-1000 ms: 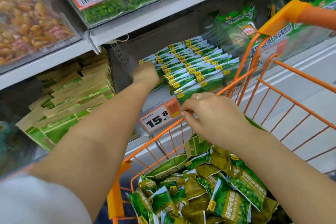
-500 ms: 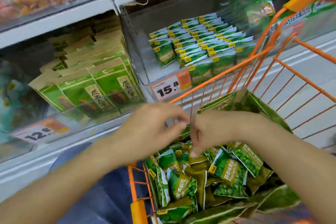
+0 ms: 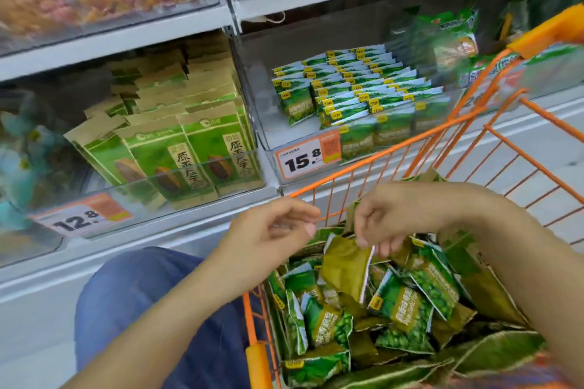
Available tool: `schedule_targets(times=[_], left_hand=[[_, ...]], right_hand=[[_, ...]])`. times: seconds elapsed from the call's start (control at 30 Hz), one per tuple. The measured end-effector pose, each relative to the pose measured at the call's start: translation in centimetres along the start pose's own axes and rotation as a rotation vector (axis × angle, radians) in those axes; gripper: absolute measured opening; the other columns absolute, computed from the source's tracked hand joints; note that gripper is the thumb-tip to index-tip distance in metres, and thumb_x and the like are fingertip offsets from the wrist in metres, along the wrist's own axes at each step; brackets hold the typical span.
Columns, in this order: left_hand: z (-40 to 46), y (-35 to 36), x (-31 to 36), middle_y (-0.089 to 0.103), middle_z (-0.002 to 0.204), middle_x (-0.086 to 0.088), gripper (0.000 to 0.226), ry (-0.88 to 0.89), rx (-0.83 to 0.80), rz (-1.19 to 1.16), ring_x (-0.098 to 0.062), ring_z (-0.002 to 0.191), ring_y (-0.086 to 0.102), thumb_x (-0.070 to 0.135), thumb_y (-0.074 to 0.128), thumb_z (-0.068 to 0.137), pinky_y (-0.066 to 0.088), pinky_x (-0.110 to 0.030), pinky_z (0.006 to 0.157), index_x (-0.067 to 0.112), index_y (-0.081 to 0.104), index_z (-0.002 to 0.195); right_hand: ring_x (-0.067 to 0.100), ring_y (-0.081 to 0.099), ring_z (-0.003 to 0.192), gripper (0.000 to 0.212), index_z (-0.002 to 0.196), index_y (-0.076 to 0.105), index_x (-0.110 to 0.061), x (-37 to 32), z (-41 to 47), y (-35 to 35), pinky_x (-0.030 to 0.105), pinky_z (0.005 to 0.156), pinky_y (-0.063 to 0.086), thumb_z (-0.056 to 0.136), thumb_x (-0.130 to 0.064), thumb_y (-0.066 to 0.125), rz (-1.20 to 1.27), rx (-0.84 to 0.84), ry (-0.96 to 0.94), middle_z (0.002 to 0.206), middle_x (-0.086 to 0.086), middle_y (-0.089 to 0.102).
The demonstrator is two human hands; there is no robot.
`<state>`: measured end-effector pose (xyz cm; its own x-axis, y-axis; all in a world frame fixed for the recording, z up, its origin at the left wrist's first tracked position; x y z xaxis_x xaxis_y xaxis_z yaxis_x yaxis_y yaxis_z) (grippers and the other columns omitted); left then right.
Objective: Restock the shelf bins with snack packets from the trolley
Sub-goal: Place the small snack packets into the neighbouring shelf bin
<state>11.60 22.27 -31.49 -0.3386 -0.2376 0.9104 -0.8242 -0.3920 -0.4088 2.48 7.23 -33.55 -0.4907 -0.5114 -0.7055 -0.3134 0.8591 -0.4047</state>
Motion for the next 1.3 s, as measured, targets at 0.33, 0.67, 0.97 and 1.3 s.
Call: schedule_targets(times=[0.33, 0.67, 0.97, 1.3], left_hand=[[0.9, 0.6, 1.3, 0.064, 0.072, 0.017, 0.014, 0.003, 0.395, -0.227, 0.0, 0.07, 0.058, 0.051, 0.069, 0.076, 0.045, -0.025, 0.07, 0.037, 0.072, 0.076], [2.6, 0.2, 3.5, 0.063, 0.081, -0.009, 0.056, 0.063, 0.396, -0.303, -0.013, 0.075, 0.058, 0.045, 0.068, 0.074, 0.047, -0.033, 0.074, -0.008, 0.064, 0.092], [4.6, -1.1, 5.4, 0.069, 0.081, -0.017, 0.026, 0.115, 0.396, -0.262, -0.021, 0.076, 0.062, 0.027, 0.068, 0.078, 0.053, -0.033, 0.069, 0.007, 0.069, 0.093], [11.8, -7.2, 8.0, 0.071, 0.087, -0.002, 0.01, 0.241, 0.67, 0.556, -0.019, 0.081, 0.065, 0.021, 0.067, 0.085, 0.049, -0.03, 0.073, 0.016, 0.066, 0.094]], right_hand=[[0.017, 0.064, 0.059, 0.041, 0.082, 0.066, -0.012, -3.1, -2.4, -3.8, 0.026, 0.06, 0.055, 0.079, -0.052, 0.054, 0.57, 0.437, -0.336, 0.071, 0.006, 0.067], [-0.002, 0.065, 0.066, 0.034, 0.054, 0.065, -0.034, -4.4, -2.9, -3.2, 0.023, 0.073, 0.058, 0.081, -0.014, 0.07, 0.506, 0.485, -0.45, 0.054, -0.018, 0.059], [-0.011, 0.062, 0.066, 0.026, 0.082, 0.062, -0.021, -4.1, -4.1, -4.8, 0.007, 0.057, 0.05, 0.077, 0.003, 0.072, 0.595, 0.624, -0.5, 0.061, -0.009, 0.069], [0.013, 0.063, 0.095, 0.031, 0.127, 0.054, -0.033, -2.8, -4.1, -5.6, 0.03, 0.076, 0.05, 0.096, -0.028, 0.05, -0.475, 1.029, -0.182, 0.108, -0.012, 0.067]])
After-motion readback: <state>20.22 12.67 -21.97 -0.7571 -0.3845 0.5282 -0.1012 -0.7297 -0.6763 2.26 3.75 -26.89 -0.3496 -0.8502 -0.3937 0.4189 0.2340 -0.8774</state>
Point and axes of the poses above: each hand's wrist, its own z-axis towards the middle knuckle, its own y-axis out of the palm, x = y × z, the point moved 6 cm from there along z, towards the middle knuckle
